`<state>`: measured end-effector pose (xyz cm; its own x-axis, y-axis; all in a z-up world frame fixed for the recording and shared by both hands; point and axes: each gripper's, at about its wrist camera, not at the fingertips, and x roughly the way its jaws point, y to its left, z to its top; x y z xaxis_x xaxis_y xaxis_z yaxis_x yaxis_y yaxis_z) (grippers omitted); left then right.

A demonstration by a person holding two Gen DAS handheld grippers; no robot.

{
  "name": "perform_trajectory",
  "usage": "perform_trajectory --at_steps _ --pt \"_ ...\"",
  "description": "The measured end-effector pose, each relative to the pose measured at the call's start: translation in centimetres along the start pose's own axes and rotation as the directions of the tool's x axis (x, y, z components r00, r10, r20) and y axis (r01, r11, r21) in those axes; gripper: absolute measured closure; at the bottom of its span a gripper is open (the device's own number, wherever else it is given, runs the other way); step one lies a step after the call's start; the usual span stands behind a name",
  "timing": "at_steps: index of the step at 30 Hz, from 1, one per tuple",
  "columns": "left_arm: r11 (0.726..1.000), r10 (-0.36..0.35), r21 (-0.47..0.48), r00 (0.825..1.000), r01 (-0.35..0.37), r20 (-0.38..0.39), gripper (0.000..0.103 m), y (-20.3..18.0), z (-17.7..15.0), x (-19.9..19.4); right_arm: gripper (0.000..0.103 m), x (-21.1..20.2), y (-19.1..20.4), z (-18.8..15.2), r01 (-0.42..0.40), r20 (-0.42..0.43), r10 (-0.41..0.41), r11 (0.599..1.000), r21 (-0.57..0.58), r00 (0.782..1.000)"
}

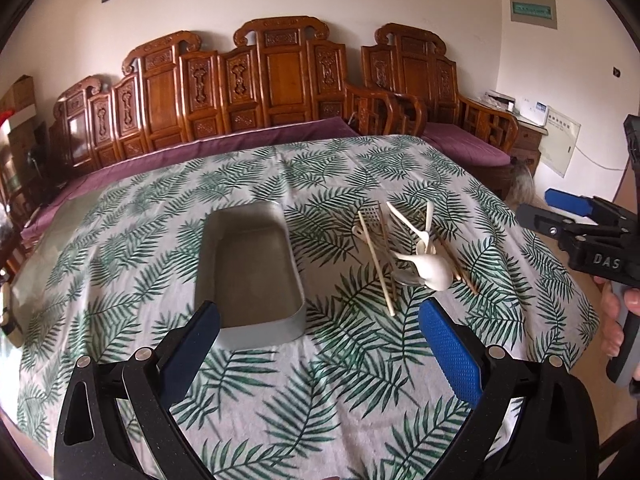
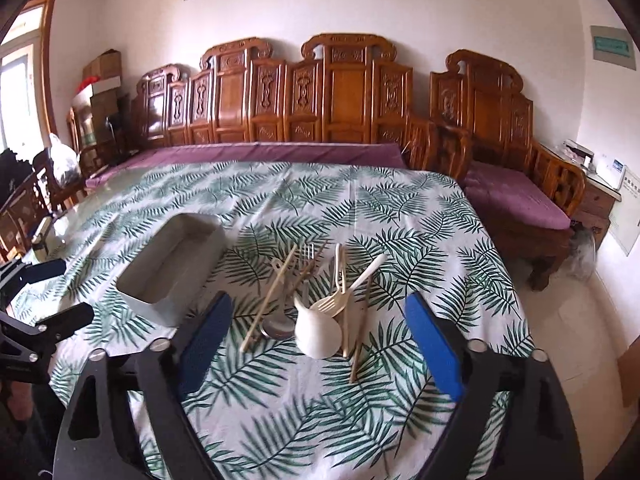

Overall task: Organize utensils
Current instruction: 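Move the left tool to the utensil cup and grasp a wooden chopstick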

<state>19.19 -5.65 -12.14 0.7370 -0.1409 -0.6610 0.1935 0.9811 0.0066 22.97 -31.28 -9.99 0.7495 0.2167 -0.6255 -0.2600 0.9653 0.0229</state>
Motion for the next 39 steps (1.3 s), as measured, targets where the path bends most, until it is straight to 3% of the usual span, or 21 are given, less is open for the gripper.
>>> perform_trajectory --at_steps 4,12,14,24,34,39 --pt "0.999 -0.042 0.003 0.999 0.042 -0.021 0.008 -0.7 1.0 2.3 0.032 2.8 -0.7 -0.4 -0.013 -0.049 0.013 1.000 -0.001 0.999" --pt "0.995 -0.096 0.019 0.989 0.098 -0.112 0.027 -2.9 2.2 8.2 0.041 7.7 -1.4 -2.1 -0.031 -0.134 0.028 0.999 -0.022 0.991" --pt "0.994 -0.099 0.027 0.986 0.104 -0.135 0.040 -3.6 2.4 9.8 0.042 8.6 -1.7 -2.5 -0.037 -0.150 0.033 0.999 -0.023 0.988" --pt "0.990 -0.134 0.004 0.959 0.139 -0.248 0.056 -5.4 2.7 17.7 0.045 10.8 -4.1 -4.0 -0.021 -0.210 0.022 1.000 0.007 0.977" --pt "0.990 -0.142 -0.048 0.937 0.133 -0.321 0.080 -4.9 3.2 21.8 0.045 11.1 -4.6 -4.3 -0.023 -0.223 0.026 1.000 0.016 0.974" --pt "0.987 -0.158 -0.067 0.926 0.144 -0.344 0.087 -4.7 3.3 22.5 0.045 11.1 -4.5 -4.3 -0.040 -0.232 0.048 0.999 0.036 0.972"
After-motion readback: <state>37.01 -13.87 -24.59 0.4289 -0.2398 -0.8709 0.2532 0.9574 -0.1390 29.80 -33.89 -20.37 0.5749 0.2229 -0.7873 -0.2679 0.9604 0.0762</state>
